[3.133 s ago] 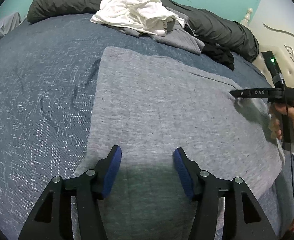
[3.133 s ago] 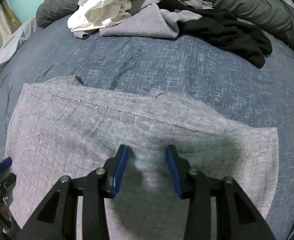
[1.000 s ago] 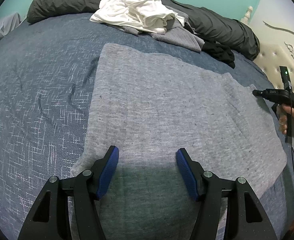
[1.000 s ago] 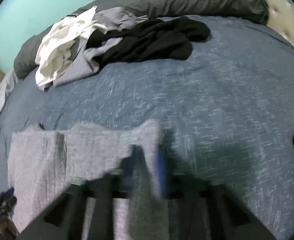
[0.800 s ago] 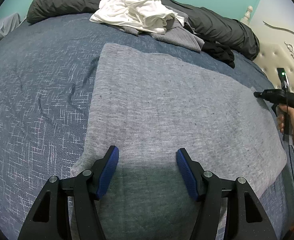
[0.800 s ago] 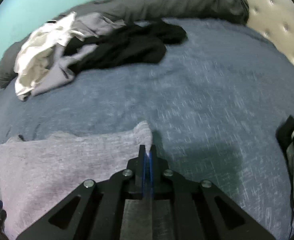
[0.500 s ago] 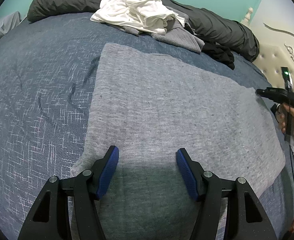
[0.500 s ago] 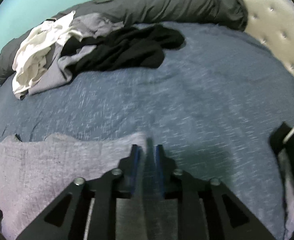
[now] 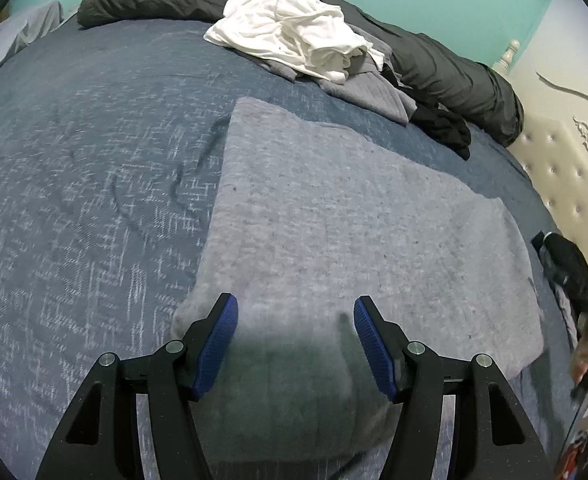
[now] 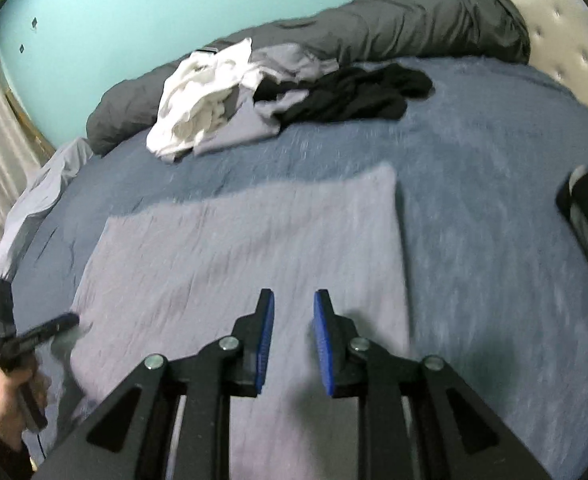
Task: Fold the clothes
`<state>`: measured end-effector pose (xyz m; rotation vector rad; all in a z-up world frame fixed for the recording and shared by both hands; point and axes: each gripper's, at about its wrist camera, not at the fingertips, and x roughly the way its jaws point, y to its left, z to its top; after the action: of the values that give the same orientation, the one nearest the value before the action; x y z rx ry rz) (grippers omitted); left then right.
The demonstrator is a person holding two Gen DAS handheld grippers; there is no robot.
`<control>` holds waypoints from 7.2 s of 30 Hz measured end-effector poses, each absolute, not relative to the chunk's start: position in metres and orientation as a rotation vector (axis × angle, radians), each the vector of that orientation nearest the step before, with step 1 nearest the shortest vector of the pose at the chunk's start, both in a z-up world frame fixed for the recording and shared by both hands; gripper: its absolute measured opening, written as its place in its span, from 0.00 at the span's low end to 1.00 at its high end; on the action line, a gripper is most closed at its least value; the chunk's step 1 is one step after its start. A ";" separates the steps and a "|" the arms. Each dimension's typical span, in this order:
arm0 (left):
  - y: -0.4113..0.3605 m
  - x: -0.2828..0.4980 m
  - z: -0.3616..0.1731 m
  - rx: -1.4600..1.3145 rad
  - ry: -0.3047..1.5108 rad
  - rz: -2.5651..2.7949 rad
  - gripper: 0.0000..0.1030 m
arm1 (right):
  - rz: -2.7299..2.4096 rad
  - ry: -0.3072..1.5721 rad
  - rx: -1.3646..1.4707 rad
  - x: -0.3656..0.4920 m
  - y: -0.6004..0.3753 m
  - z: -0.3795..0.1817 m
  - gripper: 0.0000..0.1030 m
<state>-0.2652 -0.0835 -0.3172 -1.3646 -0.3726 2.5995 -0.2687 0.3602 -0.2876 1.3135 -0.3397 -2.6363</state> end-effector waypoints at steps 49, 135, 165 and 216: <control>-0.129 -0.201 -0.309 -1.336 -0.576 2.555 0.63 | -2.583 -0.163 1.441 -0.239 0.146 -0.330 0.04; -0.150 -0.201 -0.342 -1.459 -0.724 2.458 0.74 | -2.437 -0.280 1.616 -0.394 0.210 -0.323 0.01; -0.159 -0.217 -0.359 -1.348 -1.080 2.367 0.38 | -2.651 -0.584 1.274 -0.167 0.329 -0.321 0.19; 0.256 -0.259 -0.293 -1.275 -0.048 2.132 0.11 | -2.641 -1.011 1.196 -0.139 0.465 -0.328 0.26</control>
<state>-0.2585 0.2561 -0.2935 -1.2752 -0.0476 2.1324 -0.1391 0.4646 -0.3284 1.1958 -1.0112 -2.6410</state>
